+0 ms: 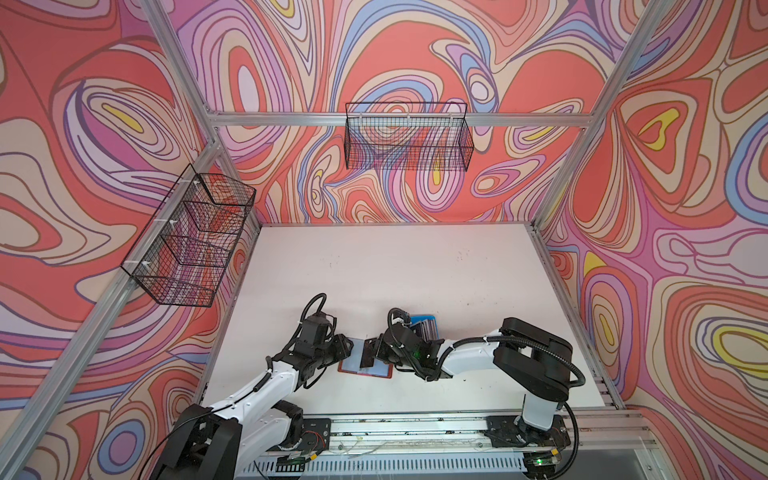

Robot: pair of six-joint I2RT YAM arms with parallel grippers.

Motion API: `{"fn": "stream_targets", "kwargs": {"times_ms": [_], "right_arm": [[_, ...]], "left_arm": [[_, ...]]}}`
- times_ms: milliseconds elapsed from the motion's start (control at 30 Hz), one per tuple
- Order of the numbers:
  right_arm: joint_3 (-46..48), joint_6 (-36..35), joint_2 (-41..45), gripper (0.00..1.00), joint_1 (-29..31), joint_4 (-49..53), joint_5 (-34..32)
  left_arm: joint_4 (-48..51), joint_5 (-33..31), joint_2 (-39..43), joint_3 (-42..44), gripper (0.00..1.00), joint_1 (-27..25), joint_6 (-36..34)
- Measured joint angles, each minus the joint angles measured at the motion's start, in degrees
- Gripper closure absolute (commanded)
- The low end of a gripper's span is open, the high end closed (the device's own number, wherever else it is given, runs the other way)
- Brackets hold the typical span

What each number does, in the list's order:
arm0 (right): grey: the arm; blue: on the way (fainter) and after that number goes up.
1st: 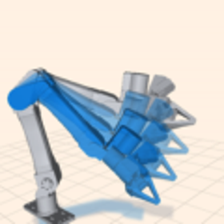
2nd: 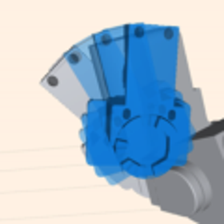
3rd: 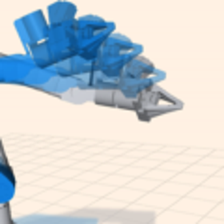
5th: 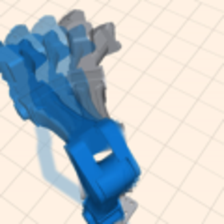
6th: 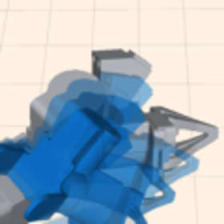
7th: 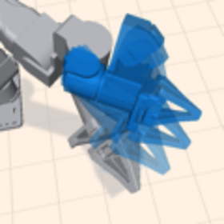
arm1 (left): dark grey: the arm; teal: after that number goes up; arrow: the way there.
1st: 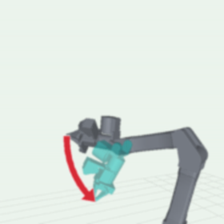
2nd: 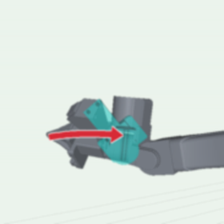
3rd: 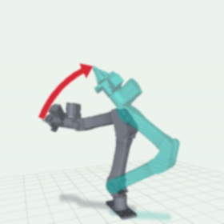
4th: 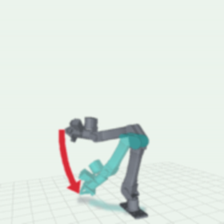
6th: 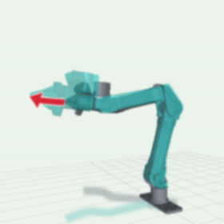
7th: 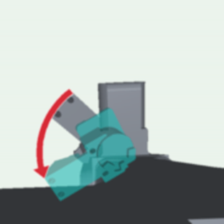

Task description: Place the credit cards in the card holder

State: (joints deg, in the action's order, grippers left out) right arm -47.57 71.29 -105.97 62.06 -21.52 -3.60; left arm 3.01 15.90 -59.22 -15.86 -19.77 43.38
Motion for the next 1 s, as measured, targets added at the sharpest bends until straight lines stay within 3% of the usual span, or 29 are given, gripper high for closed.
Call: {"fn": "stream_targets", "kwargs": {"times_ms": [1000], "right_arm": [[1.3,2.3,-3.4,1.0,0.3,-7.2,2.1]], "left_arm": [[2.0,0.6,3.2,1.6,0.57,-1.7,1.3]]}}
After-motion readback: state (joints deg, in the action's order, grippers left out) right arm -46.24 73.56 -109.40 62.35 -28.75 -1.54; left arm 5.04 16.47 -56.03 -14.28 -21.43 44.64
